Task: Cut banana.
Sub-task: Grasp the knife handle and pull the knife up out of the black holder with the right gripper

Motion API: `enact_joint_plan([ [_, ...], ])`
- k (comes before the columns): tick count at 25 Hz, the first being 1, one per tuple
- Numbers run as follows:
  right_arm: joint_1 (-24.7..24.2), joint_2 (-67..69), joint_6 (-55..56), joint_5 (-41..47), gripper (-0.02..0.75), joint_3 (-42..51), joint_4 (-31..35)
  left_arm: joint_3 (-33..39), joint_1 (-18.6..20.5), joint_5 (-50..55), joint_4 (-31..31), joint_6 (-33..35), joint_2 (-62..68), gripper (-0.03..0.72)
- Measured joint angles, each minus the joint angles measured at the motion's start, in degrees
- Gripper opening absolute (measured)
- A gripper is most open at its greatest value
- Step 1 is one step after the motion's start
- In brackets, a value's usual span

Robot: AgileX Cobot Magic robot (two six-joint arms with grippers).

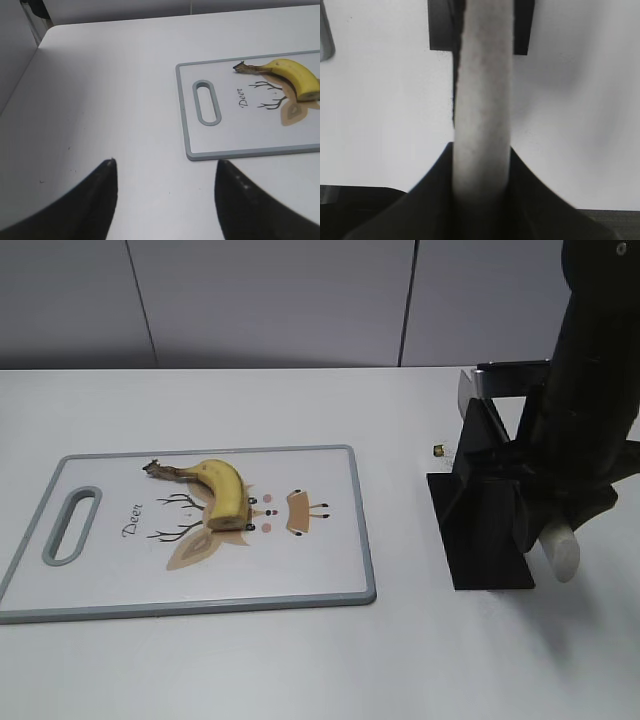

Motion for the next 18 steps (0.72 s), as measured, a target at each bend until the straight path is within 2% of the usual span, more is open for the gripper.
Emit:
enact_joint_plan([
  [18, 0.00, -1.58, 0.56, 0.30, 0.162, 0.00, 0.28, 0.00, 0.00, 0.00, 0.00, 0.00, 0.00, 0.593],
])
